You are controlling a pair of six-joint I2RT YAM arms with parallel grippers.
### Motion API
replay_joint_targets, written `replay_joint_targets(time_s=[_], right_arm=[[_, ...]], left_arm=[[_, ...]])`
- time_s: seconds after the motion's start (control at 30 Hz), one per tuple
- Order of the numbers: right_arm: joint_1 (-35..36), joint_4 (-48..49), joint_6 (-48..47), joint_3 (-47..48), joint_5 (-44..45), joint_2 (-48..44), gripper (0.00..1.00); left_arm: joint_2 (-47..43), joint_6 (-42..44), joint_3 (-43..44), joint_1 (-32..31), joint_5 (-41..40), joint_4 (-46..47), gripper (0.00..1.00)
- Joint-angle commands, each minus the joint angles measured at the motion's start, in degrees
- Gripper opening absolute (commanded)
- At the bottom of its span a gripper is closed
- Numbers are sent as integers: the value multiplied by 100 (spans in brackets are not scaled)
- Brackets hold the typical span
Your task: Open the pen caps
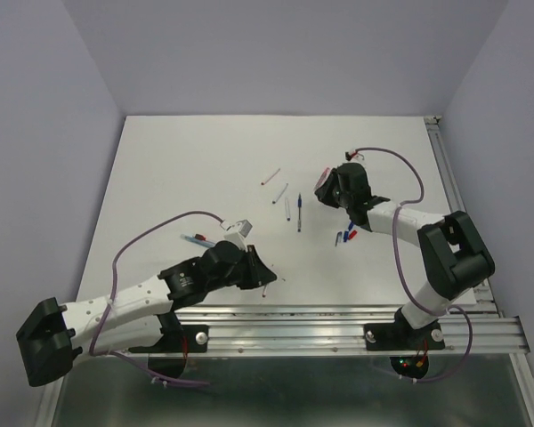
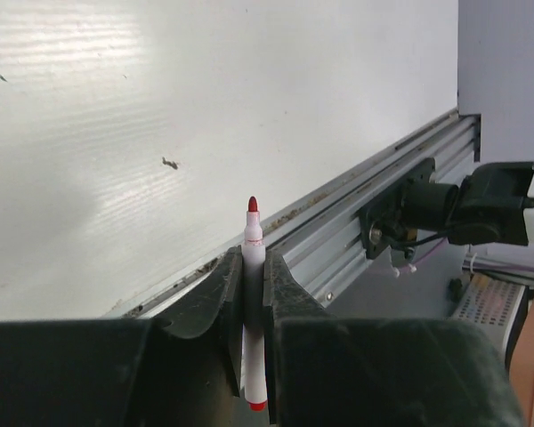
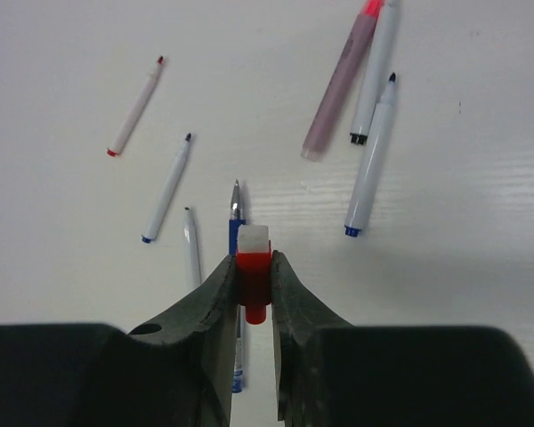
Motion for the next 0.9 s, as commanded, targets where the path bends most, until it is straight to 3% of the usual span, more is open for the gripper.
replay_joint_targets(time_s=[0.0, 0.27, 0.53, 0.87], right_arm=[[-6, 124, -21, -286, -450, -158, 13], [3, -51, 93, -681, -372, -167, 14], [38, -561, 198, -1279, -99, -755, 18], [126, -799, 172, -1789, 25, -1213, 27]], left_arm=[[93, 262, 313, 217, -411, -95, 0], [76, 481, 322, 648, -288, -95, 0], [207, 675, 427, 1009, -393, -95, 0], [1217, 1290, 1138, 1492, -595, -60, 0]])
